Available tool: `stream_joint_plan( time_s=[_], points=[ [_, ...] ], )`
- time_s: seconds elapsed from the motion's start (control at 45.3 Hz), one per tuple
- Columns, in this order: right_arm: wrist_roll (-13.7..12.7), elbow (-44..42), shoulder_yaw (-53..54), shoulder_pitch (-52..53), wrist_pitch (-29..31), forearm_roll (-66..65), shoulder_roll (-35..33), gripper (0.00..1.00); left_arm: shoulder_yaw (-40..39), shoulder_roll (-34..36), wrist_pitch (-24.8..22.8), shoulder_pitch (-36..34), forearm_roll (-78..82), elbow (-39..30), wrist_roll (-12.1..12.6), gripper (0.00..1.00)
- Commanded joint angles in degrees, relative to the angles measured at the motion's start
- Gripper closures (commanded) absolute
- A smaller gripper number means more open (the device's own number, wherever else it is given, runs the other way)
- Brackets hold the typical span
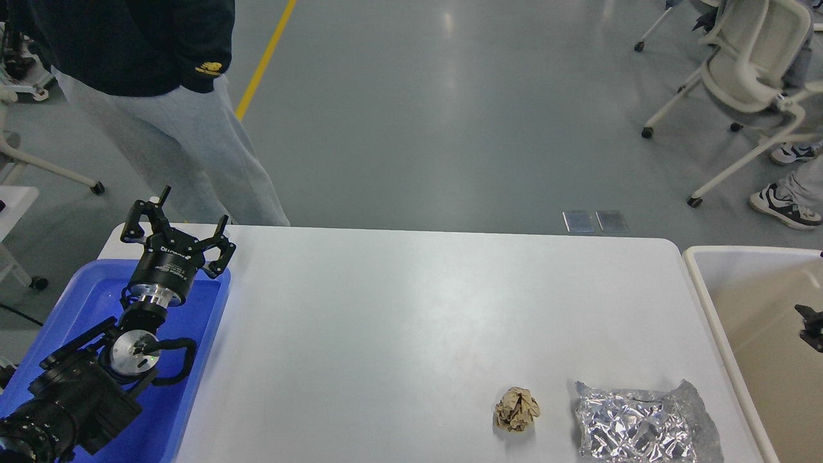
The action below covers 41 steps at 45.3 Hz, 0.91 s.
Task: Tidy desktop
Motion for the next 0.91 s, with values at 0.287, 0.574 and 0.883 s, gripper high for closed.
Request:
stream_joint_plan(
  time_s=[0.287, 0.574, 0.883],
  points=[
    [11.9, 15.4, 28.5, -7.3, -0.1, -25.2, 18.6, 0.01, 0.0, 0.0, 0.0, 0.0, 0.0, 0.0, 0.0, 0.0],
    [11.9, 15.5, 40.2, -9.4, 0.2, -26.7, 28.8, 0.01, 0.0, 0.0, 0.0, 0.0, 0.0, 0.0, 0.0, 0.0],
    [11.9, 15.4, 40.7, -8.5, -0.2, -26.6, 29.5, 0.01, 0.0, 0.0, 0.1, 0.0, 0.0, 0.0, 0.0, 0.0]
  ],
)
